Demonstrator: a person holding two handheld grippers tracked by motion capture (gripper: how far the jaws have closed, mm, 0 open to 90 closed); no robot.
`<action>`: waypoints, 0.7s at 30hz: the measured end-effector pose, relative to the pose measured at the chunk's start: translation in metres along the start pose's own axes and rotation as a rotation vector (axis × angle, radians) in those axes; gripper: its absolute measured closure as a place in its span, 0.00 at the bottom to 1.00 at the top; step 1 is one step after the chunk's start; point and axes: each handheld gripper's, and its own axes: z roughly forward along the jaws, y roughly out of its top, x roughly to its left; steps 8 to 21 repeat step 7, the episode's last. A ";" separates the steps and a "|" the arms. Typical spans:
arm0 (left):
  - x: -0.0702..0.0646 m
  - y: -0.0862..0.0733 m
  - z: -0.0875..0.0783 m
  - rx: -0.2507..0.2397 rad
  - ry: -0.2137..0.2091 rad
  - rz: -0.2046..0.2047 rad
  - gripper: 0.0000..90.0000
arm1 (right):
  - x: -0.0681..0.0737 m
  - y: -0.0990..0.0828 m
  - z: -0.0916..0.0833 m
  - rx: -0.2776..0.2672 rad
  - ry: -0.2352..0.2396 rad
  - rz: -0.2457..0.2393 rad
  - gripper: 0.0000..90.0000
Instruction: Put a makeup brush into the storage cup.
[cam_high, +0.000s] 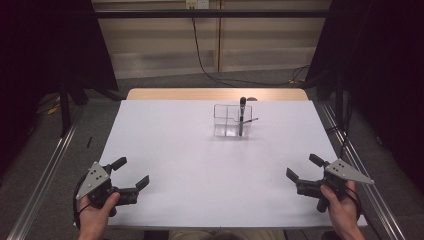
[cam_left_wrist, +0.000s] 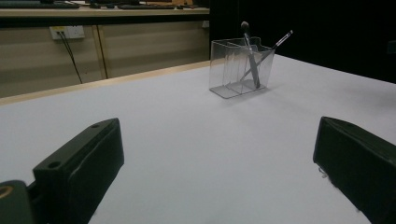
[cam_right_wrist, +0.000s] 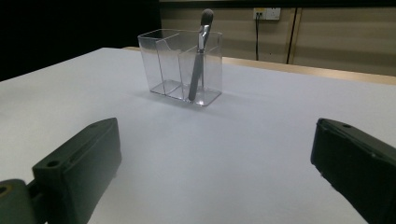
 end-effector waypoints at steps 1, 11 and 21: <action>0.000 0.000 0.000 -0.001 0.003 -0.001 0.02 | 0.000 0.001 0.000 -0.005 0.007 -0.003 0.01; 0.000 0.000 0.000 0.003 0.006 -0.003 0.02 | 0.000 0.000 0.001 -0.008 0.014 0.012 0.01; 0.000 0.000 0.000 0.003 0.006 -0.003 0.02 | 0.000 0.000 0.001 -0.008 0.014 0.012 0.01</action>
